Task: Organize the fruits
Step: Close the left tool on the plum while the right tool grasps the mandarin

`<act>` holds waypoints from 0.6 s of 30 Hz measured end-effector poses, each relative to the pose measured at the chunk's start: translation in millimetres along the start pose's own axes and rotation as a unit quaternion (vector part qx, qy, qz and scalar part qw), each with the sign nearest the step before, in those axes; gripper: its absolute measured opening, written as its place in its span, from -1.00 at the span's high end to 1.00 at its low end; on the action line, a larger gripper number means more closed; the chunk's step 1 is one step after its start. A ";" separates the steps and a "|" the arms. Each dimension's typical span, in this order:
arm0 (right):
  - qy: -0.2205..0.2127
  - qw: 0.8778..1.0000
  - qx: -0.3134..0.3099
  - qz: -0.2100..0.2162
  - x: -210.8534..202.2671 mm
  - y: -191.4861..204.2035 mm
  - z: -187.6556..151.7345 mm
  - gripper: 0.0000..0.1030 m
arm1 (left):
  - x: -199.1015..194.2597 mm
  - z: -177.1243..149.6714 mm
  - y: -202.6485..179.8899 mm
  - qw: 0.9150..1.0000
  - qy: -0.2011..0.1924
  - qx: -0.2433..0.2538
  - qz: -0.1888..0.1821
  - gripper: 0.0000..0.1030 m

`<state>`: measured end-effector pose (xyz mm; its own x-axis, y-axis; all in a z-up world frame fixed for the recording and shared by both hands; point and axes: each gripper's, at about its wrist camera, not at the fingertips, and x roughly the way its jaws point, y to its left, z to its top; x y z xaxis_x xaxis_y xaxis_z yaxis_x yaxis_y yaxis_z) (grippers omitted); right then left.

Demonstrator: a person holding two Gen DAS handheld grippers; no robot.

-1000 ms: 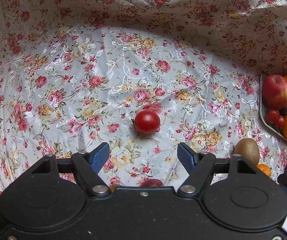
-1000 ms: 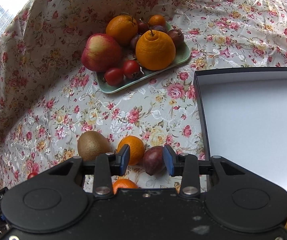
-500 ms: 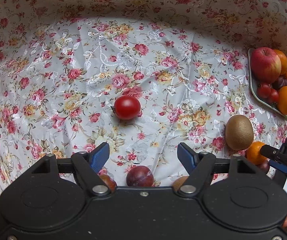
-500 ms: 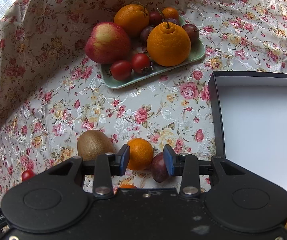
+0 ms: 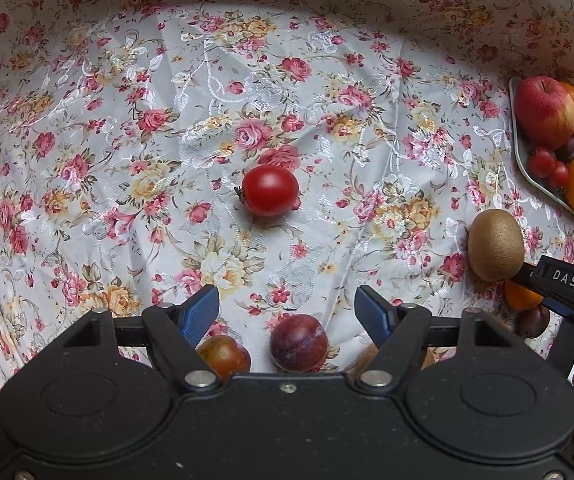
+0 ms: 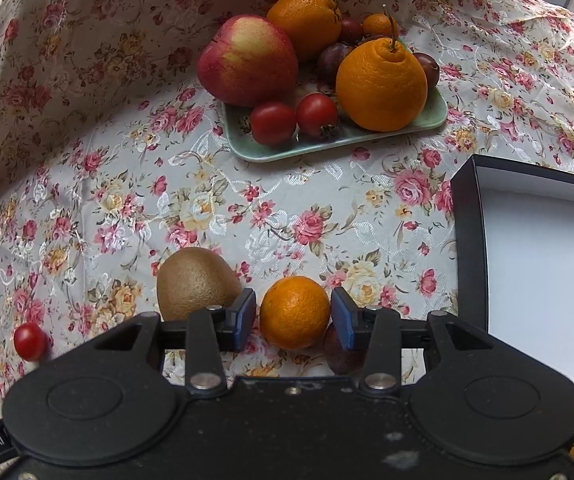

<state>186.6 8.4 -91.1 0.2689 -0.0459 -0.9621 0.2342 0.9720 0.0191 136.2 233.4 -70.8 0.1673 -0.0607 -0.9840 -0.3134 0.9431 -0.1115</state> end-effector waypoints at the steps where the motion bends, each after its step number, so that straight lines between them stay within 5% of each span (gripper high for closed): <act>1: 0.005 1.000 -0.001 -0.003 2.8 1.3 0.0 0.16 | 0.0 -0.1 0.5 1.000 0.000 0.001 -0.001 -0.46; 12: 0.030 0.999 0.018 -0.027 20.1 7.3 2.6 0.13 | 9.0 -8.1 -2.1 0.999 0.030 0.017 -0.022 -0.46; 18: 0.021 0.999 0.010 -0.032 19.5 9.3 0.4 0.13 | 14.5 -17.2 -11.1 0.999 0.029 0.045 0.001 -0.46</act>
<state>194.5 16.5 -109.6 0.2132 -0.0971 -0.9722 0.2676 0.9628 -0.0375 126.1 216.4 -86.2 0.1124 -0.0757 -0.9908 -0.2270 0.9688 -0.0998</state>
